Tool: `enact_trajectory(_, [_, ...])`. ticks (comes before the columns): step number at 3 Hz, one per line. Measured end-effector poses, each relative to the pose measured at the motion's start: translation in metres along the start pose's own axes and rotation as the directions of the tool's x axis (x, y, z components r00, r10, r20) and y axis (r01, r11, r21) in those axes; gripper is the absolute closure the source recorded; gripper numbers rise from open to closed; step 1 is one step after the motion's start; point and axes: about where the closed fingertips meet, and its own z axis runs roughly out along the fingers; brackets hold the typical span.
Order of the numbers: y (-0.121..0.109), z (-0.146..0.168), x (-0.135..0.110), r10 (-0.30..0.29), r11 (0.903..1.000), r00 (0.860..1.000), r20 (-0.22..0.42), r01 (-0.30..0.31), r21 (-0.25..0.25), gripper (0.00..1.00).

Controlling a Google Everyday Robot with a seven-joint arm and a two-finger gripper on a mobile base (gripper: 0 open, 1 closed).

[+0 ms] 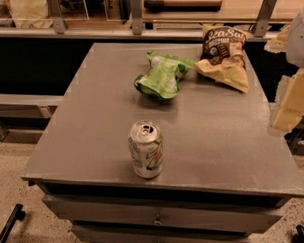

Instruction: Move green rice chip bag near 7up can

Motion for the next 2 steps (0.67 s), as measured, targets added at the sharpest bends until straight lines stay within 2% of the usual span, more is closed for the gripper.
enact_trajectory(1, [0.000,0.000,0.000,0.000,1.0000,1.000,0.000,0.000,0.000,0.00])
enact_trajectory(2, [-0.019,0.010,-0.010,-0.036,0.9991,0.999,0.021,0.035,0.022,0.00])
